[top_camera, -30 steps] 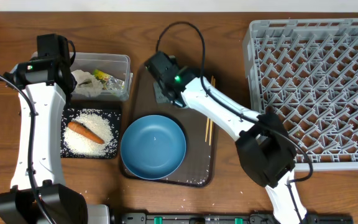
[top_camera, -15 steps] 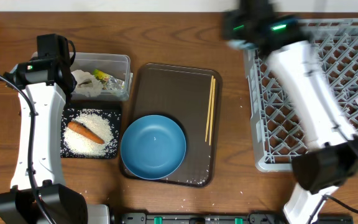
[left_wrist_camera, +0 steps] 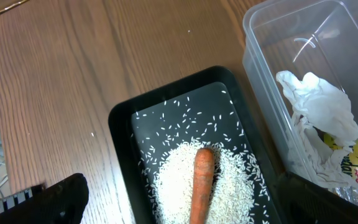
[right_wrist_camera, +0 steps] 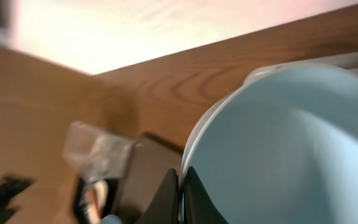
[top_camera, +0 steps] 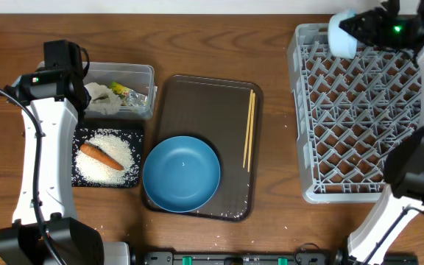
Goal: Sort waste into correct bins and load items into the dishwasher rack
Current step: 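Carry the light-blue cup right and set it in the dish rack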
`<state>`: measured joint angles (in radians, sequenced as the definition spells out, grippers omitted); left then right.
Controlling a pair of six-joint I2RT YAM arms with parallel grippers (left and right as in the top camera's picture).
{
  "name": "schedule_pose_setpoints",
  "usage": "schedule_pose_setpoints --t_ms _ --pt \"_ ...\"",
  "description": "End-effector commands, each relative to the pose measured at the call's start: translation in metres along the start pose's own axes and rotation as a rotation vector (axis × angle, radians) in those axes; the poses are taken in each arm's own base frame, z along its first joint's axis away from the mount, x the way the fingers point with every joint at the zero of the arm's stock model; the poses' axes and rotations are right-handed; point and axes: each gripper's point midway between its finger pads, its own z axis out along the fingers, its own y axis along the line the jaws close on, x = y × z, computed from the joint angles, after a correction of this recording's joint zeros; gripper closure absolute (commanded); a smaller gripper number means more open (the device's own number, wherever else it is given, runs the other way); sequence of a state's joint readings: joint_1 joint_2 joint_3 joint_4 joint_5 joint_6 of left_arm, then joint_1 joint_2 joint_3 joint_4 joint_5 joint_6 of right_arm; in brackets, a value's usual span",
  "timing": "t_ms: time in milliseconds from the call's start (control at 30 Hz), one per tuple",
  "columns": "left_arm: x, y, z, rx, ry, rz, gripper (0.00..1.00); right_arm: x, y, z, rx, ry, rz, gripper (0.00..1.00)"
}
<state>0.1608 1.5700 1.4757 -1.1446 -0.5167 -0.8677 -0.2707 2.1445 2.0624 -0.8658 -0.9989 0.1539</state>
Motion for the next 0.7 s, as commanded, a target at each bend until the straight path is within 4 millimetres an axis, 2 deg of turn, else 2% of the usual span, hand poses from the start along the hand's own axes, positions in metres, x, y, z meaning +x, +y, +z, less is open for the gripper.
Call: schedule_pose_setpoints --t_ms 0,167,433,667 --pt "-0.003 0.003 0.001 -0.017 -0.016 -0.007 0.02 0.005 0.025 -0.007 -0.270 0.028 -0.020 0.99" --pt "-0.003 0.002 0.001 -0.017 -0.015 -0.007 0.02 0.009 0.007 -0.001 -0.296 0.043 0.032 0.99" --pt "-0.003 0.003 0.001 -0.017 -0.016 -0.007 0.02 0.024 -0.012 0.023 -0.304 0.094 0.098 0.99" --pt "-0.003 0.003 0.001 -0.017 -0.016 -0.007 0.02 0.030 -0.029 0.034 -0.300 0.119 0.186 0.99"
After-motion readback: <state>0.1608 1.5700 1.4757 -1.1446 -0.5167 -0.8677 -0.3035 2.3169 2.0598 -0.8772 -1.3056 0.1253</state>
